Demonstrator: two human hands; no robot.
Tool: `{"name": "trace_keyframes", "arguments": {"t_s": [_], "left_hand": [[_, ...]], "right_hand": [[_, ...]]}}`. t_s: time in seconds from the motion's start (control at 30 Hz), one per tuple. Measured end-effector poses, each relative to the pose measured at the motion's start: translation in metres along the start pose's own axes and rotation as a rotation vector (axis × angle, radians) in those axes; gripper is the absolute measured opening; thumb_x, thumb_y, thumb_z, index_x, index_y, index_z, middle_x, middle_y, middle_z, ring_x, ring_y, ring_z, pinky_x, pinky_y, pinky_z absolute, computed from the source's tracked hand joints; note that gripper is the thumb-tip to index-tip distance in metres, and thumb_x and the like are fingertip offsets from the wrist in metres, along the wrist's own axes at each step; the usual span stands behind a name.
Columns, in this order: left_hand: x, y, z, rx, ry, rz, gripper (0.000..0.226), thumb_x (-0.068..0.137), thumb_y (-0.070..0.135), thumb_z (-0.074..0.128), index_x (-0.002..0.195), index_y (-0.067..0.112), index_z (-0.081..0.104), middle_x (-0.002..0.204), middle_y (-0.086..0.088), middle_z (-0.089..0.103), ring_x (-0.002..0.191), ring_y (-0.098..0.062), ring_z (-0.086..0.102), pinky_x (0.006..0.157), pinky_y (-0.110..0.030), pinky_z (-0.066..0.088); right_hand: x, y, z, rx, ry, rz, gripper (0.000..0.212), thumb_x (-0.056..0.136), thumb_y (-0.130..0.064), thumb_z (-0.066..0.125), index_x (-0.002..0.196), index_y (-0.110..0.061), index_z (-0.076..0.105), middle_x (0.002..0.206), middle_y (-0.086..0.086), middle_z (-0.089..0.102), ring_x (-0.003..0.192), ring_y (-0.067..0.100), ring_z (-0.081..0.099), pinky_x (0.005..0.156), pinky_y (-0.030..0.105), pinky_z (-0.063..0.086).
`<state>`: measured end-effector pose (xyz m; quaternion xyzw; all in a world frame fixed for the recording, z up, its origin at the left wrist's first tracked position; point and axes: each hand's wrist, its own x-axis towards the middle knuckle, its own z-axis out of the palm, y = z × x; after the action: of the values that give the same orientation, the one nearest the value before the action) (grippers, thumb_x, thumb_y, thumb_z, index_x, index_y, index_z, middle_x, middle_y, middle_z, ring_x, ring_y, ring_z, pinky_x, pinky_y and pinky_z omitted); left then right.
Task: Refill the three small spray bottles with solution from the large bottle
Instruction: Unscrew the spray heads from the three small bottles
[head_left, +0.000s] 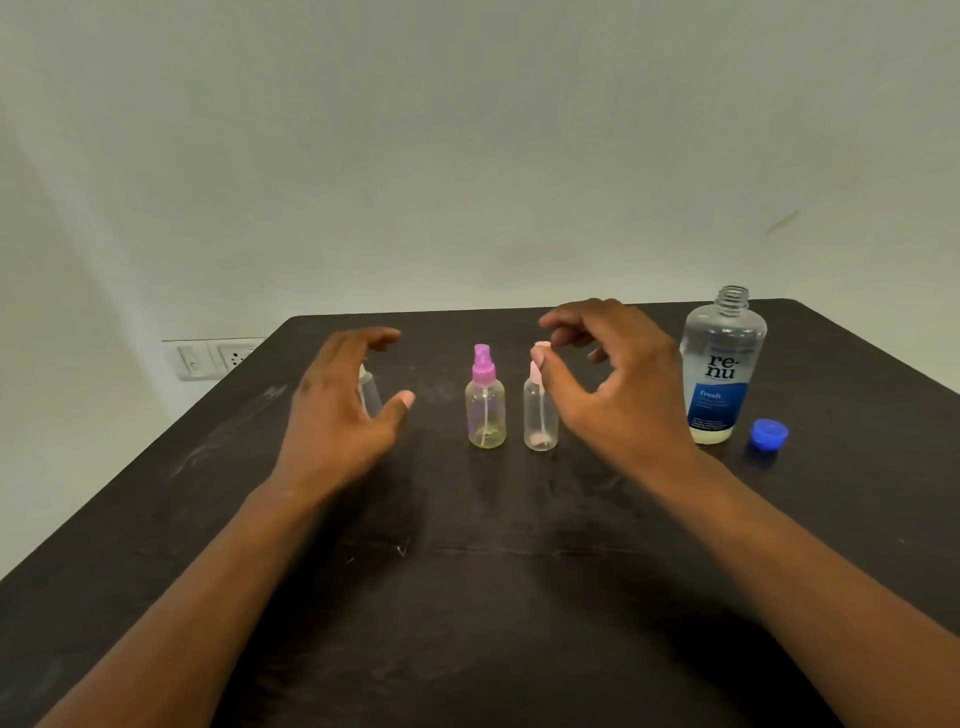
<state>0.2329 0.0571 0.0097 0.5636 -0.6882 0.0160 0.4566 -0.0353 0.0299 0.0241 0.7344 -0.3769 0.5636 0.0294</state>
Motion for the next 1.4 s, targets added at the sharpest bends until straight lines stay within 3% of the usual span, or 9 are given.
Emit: {"name": "trace_keyframes", "arguments": {"t_s": [0.1, 0.2, 0.37, 0.47, 0.67, 0.83, 1.2, 1.33, 1.4], "left_hand": [[0.003, -0.004, 0.001, 0.028, 0.052, 0.006, 0.059, 0.085, -0.007, 0.066, 0.134, 0.024, 0.059, 0.128, 0.006, 0.063, 0.113, -0.009, 0.057, 0.098, -0.042, 0.053], [0.001, -0.003, 0.003, 0.051, 0.026, 0.064, 0.066, 0.08, -0.013, 0.066, 0.136, 0.022, 0.058, 0.13, 0.003, 0.063, 0.118, -0.016, 0.059, 0.099, -0.04, 0.052], [-0.003, -0.003, 0.004, 0.085, -0.028, 0.095, 0.082, 0.083, -0.012, 0.067, 0.148, 0.032, 0.044, 0.135, 0.005, 0.055, 0.108, -0.013, 0.055, 0.089, -0.032, 0.045], [-0.004, -0.004, 0.005, 0.073, -0.029, 0.121, 0.081, 0.085, -0.01, 0.066, 0.15, 0.033, 0.041, 0.143, 0.004, 0.051, 0.113, -0.012, 0.054, 0.092, -0.034, 0.045], [-0.004, -0.012, 0.008, -0.051, 0.008, 0.017, 0.074, 0.087, -0.001, 0.074, 0.149, 0.026, 0.044, 0.145, 0.008, 0.053, 0.128, -0.016, 0.055, 0.103, -0.052, 0.053], [-0.003, -0.011, 0.009, -0.077, 0.016, -0.016, 0.08, 0.084, 0.002, 0.08, 0.149, 0.026, 0.042, 0.143, 0.008, 0.055, 0.123, -0.018, 0.058, 0.101, -0.052, 0.055], [-0.003, -0.015, 0.011, -0.072, 0.0, -0.044, 0.085, 0.082, 0.01, 0.084, 0.151, 0.029, 0.038, 0.14, 0.009, 0.056, 0.122, -0.018, 0.058, 0.103, -0.054, 0.053], [-0.003, -0.006, 0.008, -0.066, 0.133, -0.027, 0.084, 0.086, 0.021, 0.082, 0.155, 0.023, 0.035, 0.145, 0.003, 0.055, 0.128, -0.018, 0.055, 0.108, -0.05, 0.049], [-0.003, 0.008, 0.001, 0.032, 0.274, 0.099, 0.074, 0.088, 0.02, 0.079, 0.152, 0.015, 0.041, 0.144, -0.002, 0.055, 0.128, -0.022, 0.055, 0.106, -0.052, 0.048]], "right_hand": [[-0.003, 0.007, 0.003, -0.012, -0.006, 0.02, 0.02, 0.091, -0.028, 0.075, 0.11, -0.021, 0.072, 0.096, -0.01, 0.071, 0.096, 0.011, 0.067, 0.078, 0.041, 0.057], [-0.004, 0.011, 0.004, -0.041, 0.009, 0.03, 0.018, 0.092, -0.025, 0.075, 0.109, -0.021, 0.072, 0.097, -0.009, 0.071, 0.096, 0.013, 0.066, 0.078, 0.042, 0.057], [-0.005, 0.016, 0.005, -0.075, 0.023, 0.062, 0.031, 0.09, -0.03, 0.074, 0.119, -0.021, 0.069, 0.113, -0.005, 0.067, 0.105, 0.016, 0.062, 0.082, 0.043, 0.058], [-0.006, 0.016, 0.006, -0.047, -0.022, 0.122, 0.043, 0.092, -0.034, 0.075, 0.131, -0.023, 0.063, 0.121, -0.005, 0.065, 0.109, 0.014, 0.062, 0.088, 0.043, 0.059], [-0.008, 0.014, 0.012, 0.016, -0.128, 0.251, 0.044, 0.093, -0.037, 0.075, 0.135, -0.029, 0.061, 0.108, -0.014, 0.072, 0.098, 0.005, 0.068, 0.089, 0.039, 0.061], [-0.011, 0.014, 0.012, 0.022, -0.175, 0.273, 0.045, 0.089, -0.028, 0.08, 0.131, -0.029, 0.063, 0.099, -0.012, 0.074, 0.091, 0.004, 0.07, 0.086, 0.041, 0.062], [-0.013, 0.009, 0.012, 0.021, -0.178, 0.26, 0.042, 0.088, -0.03, 0.081, 0.127, -0.03, 0.064, 0.1, -0.013, 0.073, 0.089, 0.004, 0.07, 0.083, 0.041, 0.063], [-0.014, 0.009, 0.014, 0.028, -0.169, 0.233, 0.043, 0.087, -0.03, 0.082, 0.126, -0.029, 0.064, 0.105, -0.015, 0.072, 0.093, 0.004, 0.069, 0.086, 0.038, 0.063], [-0.014, 0.01, 0.014, 0.036, -0.165, 0.224, 0.045, 0.087, -0.03, 0.083, 0.127, -0.027, 0.064, 0.107, -0.016, 0.071, 0.095, 0.004, 0.068, 0.088, 0.036, 0.062]]}}
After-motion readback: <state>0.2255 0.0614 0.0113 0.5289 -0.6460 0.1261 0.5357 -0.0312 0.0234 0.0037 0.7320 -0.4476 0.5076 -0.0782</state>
